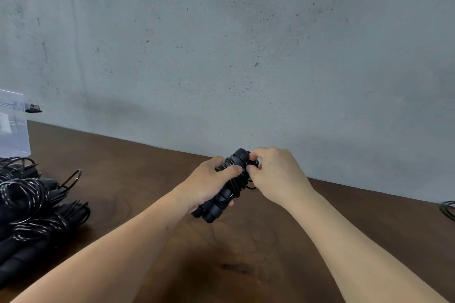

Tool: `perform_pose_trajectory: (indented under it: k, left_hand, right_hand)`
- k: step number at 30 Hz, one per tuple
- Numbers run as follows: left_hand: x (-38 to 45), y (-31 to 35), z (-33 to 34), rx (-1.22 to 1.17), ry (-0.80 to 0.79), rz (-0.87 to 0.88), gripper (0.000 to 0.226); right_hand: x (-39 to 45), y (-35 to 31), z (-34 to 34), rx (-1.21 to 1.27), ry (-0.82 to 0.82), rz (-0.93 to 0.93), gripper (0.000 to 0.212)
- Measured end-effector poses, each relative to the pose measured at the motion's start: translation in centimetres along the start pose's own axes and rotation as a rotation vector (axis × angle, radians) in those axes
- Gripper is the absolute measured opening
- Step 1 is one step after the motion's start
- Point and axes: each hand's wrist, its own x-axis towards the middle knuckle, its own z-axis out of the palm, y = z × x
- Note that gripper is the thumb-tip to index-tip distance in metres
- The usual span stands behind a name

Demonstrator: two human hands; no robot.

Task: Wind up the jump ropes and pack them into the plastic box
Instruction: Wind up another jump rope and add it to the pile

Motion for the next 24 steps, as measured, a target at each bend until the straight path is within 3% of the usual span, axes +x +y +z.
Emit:
perform_pose_trajectory:
  k: [4,7,13,18,24]
  left_hand:
    - [0.0,-0.5,0.1,0.002,-0.015,-0.009,0.022]
    - [0.1,-0.7,0.3,-0.025,-0.016,-0.015,0.021]
    - [0.2,-0.4,0.5,-0.050,-0.044,-0.091,0.029]
    - [0.4,-0.5,0.4,-0.001,-0.077,-0.143,0.032]
    - [0.3,-0.2,0.3,0.092,-0.125,-0.136,0.033]
  right_hand:
    - [0.5,0.4,-0.5,0.061,-0.096,0.054,0.009]
    - [0.5,0.7,-0.5,-0.066,-0.121,0.009,0.010]
    - [-0.5,1.3,0.1,-0.438,0.056,-0.204,0.014]
    - [-0.9,1.4,-0.1,-0.352,0.182,-0.396,0.015]
    - [0.5,1.4,-0.3,-0.188,0.069,-0.369,0.017]
